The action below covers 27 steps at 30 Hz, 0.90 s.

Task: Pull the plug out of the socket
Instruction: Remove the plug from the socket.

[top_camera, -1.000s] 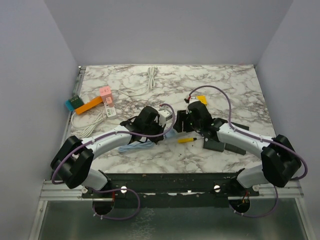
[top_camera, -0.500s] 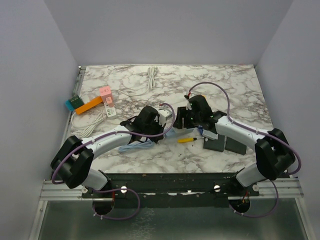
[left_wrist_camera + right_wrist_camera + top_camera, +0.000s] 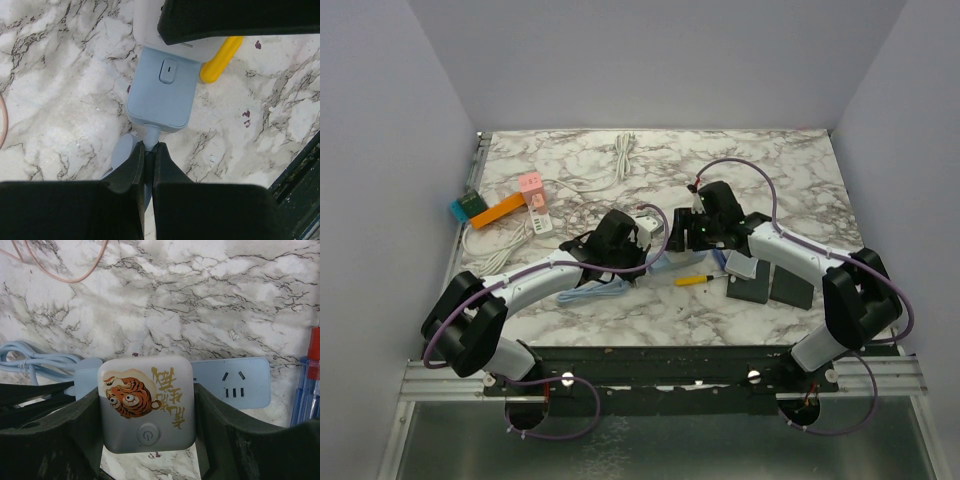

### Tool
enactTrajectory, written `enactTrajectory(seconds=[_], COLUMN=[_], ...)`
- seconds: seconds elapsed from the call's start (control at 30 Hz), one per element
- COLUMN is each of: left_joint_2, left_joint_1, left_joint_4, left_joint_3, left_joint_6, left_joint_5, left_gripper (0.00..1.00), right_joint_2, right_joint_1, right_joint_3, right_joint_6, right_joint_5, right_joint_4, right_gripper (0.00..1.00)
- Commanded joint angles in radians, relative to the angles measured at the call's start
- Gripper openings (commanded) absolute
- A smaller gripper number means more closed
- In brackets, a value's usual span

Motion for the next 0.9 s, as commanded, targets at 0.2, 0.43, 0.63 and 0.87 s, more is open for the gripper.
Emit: enactTrajectory(seconds=[0.2,0.43,0.63,0.87], left_joint_2=[0.0,-0.001,-0.003,-0.009], left_joint_1=[0.011,0.053,0.071,0.072], left_joint_4=[-0.082,-0.063,-0.056,-0.057], left_joint_3=[0.01,0.008,0.005,-0.004], left_joint_6=[-0.01,-0.027,-0.035,-0.032], left_joint_5=[0.029,0.083,0.103,0.044], left_gripper=[0.0,0.0,0.0,0.0], right_joint_2=[-0.062,-0.079,-0.064,-0.049], right_joint_1=[0.082,0.25,0.3,0.249], right_joint_3=[-0.052,-0.075,-0.067,-0.043], right_joint_6=[0.035,0.075,0.144,0.131], right_joint_5=[0.233,0.459,0.536,0.429], right_joint_4=[0.052,0.041,0.03,0.025], right_gripper=[0.01,0.01,0.01,0.01])
